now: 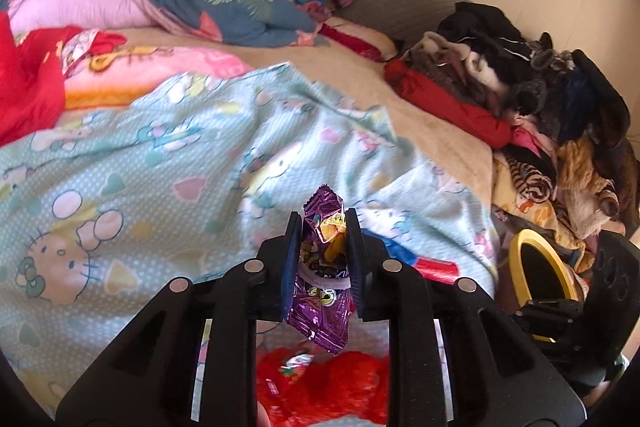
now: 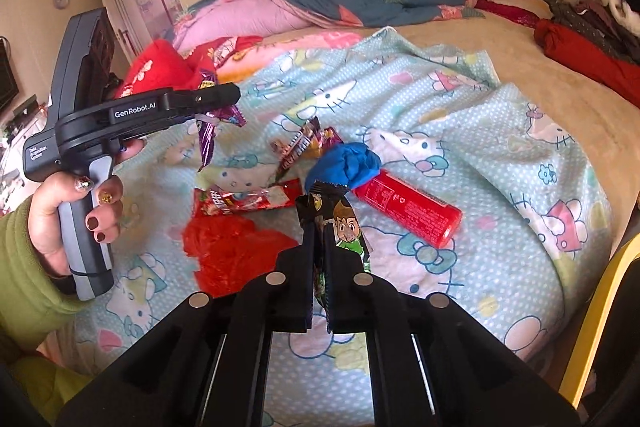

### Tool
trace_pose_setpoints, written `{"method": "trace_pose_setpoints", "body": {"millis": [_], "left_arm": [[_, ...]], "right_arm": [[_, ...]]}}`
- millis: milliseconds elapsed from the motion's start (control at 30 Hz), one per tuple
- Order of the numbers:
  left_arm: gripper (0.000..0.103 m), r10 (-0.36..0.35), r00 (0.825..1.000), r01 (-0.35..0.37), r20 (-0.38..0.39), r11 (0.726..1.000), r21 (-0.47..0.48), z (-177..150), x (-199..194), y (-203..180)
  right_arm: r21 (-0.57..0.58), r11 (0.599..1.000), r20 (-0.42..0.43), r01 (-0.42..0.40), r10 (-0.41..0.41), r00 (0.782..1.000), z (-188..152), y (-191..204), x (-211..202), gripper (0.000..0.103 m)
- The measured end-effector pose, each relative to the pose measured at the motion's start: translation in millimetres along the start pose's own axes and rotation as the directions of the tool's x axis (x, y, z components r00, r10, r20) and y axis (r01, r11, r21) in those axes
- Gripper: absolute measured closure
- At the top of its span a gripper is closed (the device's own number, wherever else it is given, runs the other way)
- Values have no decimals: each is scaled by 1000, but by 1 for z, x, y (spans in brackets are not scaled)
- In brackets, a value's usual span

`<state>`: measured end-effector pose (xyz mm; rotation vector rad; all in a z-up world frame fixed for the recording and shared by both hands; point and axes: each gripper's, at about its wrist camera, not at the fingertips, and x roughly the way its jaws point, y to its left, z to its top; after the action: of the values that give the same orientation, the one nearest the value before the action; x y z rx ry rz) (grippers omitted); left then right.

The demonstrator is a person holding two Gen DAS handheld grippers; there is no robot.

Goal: Collect trash
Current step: 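Carry the purple wrapper with the left tool while the right tool carries its wrapper to the bin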

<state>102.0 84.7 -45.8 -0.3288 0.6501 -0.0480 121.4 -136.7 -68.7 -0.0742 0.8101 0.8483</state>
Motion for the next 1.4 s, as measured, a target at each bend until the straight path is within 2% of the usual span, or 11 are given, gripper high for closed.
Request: {"method": "trace_pose_setpoints", "body": {"millis": [367,933,1400], "left_arm": [[87,-40,999,39,24,998,43,5,-11,-31],[87,-99,994,95,35,990,108,4,-19,-78],[87,-126,991,119,33,979,167,0,-21,-113]], "right_arm": [[41,999,62,-20,18,998,3,-4,-21,98],[108,994,148,25,-41,988,7,-23,-59,98],[183,981,211,59,-98,973,3,-56,-94,98]]}}
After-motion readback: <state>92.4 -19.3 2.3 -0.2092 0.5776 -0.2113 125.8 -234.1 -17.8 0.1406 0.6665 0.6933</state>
